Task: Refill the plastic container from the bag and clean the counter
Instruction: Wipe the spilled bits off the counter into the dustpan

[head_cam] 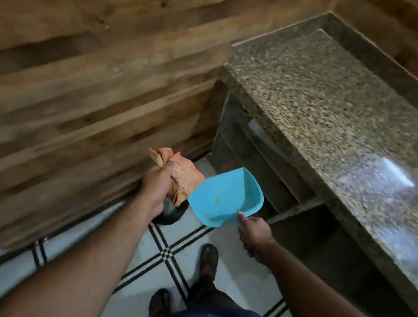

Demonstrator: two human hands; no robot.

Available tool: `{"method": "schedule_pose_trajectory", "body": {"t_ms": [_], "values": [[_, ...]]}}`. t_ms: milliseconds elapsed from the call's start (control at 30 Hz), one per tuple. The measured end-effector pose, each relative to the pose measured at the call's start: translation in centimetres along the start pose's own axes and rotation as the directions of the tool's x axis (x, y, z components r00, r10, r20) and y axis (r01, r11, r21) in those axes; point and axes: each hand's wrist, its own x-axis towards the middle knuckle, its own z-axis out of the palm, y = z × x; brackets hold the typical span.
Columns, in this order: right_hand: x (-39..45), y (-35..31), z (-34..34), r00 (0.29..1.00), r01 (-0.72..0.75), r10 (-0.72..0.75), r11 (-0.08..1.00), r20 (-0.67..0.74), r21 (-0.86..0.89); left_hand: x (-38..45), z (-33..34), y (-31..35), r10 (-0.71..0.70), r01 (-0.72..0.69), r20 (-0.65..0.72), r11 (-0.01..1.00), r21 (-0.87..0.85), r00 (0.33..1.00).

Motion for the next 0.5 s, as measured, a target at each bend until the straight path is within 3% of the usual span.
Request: {"method": "schedule_pose_trajectory", "body": {"t_ms": [200, 367, 467, 500], "values": [[8.4, -5.4, 3.1, 0.986, 0.053, -0.025, 0.985, 0.166, -0.166, 3.8, -2.0, -1.3, -0.075, 0.027, -0.235, 0.980, -0.199, 0.969], [15.5, -7.9, 7.1, 0.965, 0.086, -0.013, 0.959, 0.261, -0.268, 6.2, -3.6, -2.7, -0.170, 0.107, -0.423, 0.980, -0.169, 0.890], [19.3, -7.8, 9.7, 0.948, 0.045, 0.049, 0.957, 0.314, -0.286, 8.4, -4.3, -4.5, -0.259, 0.192, -0.516, 0.965, -0.180, 0.817], [20.5, -7.6, 10.6, 0.943, 0.020, 0.076, 0.959, 0.323, -0.282, 9.2, -4.6, -5.2, -0.258, 0.219, -0.510, 0.966, -0.136, 0.820]]}}
